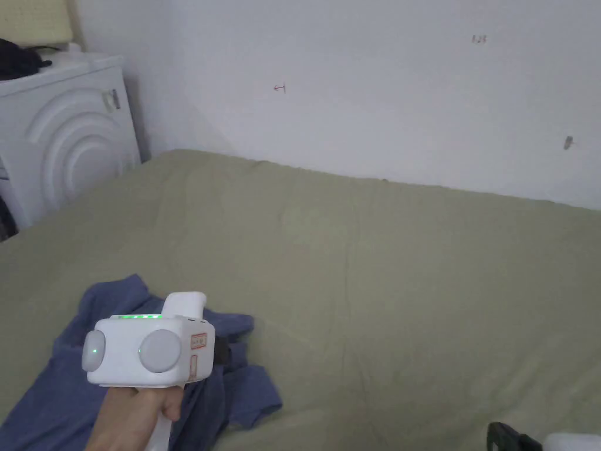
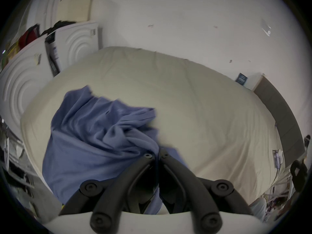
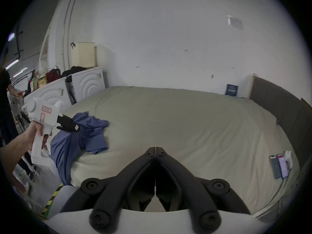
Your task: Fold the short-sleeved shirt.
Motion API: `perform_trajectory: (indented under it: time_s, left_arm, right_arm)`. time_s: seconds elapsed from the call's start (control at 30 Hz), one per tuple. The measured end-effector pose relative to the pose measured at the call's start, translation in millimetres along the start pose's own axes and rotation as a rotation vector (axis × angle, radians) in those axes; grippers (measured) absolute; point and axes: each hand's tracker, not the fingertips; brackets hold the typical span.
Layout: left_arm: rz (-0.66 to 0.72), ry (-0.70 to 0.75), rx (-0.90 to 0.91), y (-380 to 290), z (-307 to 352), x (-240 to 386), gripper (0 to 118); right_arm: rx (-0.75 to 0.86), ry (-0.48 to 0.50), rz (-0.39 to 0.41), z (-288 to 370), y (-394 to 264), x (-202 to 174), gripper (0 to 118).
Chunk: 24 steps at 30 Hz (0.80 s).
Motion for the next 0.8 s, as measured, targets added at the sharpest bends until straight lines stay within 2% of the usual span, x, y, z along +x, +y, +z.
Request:
perform_trajectory:
  time_s: [0.2, 0.43, 0.63, 0.73, 0.8]
  left_arm:
    - [-0.108, -0.160, 0.041, 41.7, -19.9, 104.9, 0]
    - [-0.243, -0.383, 0.059, 78.2, -45.7, 281.1, 0]
    - [-0.344, -0.541, 0.021, 70.9, -68.0, 412.7, 0]
    - [-0.359, -0.598, -0.020, 55.4, -84.7, 453.7, 0]
    - [-0.396, -0.578, -0.070, 37.6, -103.6, 470.2, 0]
  right_arm:
    - [0.007, -0.134, -0.040, 27.7, -8.6, 45.1, 0]
    - [-0.012, -0.253, -0.112, 39.4, -21.4, 100.2, 0]
    - [-0.039, -0.327, -0.165, 37.9, -33.5, 138.6, 0]
    - [-0.057, -0.350, -0.202, 33.6, -39.7, 153.9, 0]
    - [-0.068, -0.355, -0.215, 29.7, -44.2, 159.9, 0]
